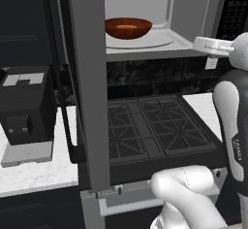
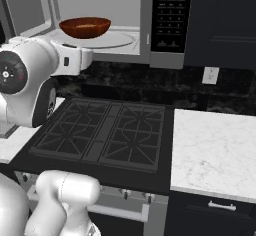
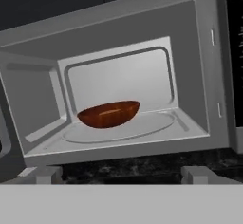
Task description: Open the microwave, place the bowl with waffle inside the microwave, then close the microwave door and turn it on.
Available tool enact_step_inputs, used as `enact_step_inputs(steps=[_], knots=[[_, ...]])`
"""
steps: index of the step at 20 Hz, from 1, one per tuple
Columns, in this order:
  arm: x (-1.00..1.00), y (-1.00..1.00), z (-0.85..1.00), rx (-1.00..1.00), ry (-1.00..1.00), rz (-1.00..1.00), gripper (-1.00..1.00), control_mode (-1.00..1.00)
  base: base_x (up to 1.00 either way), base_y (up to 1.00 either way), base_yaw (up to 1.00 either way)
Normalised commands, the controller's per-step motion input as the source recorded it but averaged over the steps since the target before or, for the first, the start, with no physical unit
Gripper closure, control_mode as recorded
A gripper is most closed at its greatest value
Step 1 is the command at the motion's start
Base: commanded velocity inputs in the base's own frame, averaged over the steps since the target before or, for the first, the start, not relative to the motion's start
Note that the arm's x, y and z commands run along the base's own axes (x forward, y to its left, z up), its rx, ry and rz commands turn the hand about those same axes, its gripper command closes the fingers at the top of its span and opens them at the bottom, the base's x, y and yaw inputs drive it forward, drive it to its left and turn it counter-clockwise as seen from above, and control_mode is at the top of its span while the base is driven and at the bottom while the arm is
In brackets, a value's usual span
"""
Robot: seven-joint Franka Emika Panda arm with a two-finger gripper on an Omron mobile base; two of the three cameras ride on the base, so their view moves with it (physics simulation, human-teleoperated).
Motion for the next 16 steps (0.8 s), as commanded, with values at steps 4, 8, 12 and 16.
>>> enact_step_inputs(steps=[4, 8, 12, 16], knots=[[-0.35, 0.06, -0.27, -0.02, -0.05, 0.04, -1.0, -1.0, 0.0, 0.0, 0.0], [-0.42, 0.19, -0.09, -0.02, -0.02, 0.01, -1.0, -1.0, 0.0, 0.0, 0.0], [-0.48, 0.22, 0.0, -0.02, 0.0, 0.0, -1.0, -1.0, 0.0, 0.0, 0.0], [-0.46, 0.18, 0.0, -0.01, -0.01, 0.01, -1.0, -1.0, 0.0, 0.0, 0.0]])
